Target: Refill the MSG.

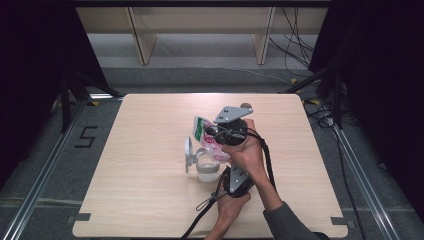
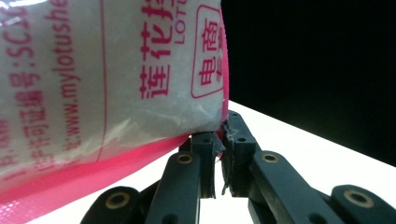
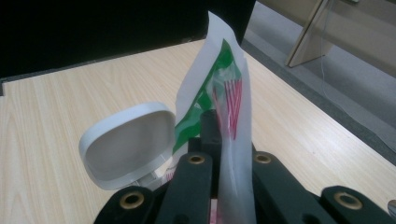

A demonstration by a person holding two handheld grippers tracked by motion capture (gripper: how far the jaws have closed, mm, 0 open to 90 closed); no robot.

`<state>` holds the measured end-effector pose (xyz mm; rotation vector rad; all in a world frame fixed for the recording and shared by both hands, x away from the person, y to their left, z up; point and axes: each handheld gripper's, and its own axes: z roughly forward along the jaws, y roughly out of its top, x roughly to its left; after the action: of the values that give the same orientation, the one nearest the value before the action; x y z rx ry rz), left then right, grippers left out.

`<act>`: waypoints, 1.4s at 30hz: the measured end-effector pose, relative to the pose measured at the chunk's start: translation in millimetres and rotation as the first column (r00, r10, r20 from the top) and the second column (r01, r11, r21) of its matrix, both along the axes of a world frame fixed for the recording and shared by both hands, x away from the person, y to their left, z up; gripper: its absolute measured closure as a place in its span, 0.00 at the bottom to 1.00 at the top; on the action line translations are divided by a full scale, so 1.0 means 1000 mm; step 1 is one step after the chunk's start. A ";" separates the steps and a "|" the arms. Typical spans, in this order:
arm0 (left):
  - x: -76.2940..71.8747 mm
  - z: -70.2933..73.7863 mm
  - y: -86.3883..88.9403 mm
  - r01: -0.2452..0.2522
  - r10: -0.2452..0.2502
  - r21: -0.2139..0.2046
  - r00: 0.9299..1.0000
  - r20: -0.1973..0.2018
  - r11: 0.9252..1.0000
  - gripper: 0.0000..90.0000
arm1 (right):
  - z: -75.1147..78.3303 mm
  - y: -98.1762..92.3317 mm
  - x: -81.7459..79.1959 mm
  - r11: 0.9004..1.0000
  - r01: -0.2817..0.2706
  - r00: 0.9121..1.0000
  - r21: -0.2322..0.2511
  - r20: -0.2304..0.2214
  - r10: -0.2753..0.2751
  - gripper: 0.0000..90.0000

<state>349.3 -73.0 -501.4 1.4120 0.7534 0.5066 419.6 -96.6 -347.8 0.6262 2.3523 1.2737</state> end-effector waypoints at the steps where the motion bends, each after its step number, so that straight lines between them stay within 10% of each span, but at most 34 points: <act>1: 0.000 0.000 0.000 0.001 -0.001 0.000 1.000 -0.001 1.000 0.93 | 0.000 0.000 0.000 1.000 -0.003 1.000 0.001 -0.002 0.003 1.00; 42: 0.001 0.003 0.003 0.008 -0.008 -0.009 1.000 -0.007 1.000 0.93 | 0.002 0.003 -0.001 1.000 0.004 1.000 0.007 0.020 -0.004 1.00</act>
<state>349.9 -69.9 -498.8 1.4085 0.7548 0.4915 418.1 -93.8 -345.8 0.6173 2.3302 1.2812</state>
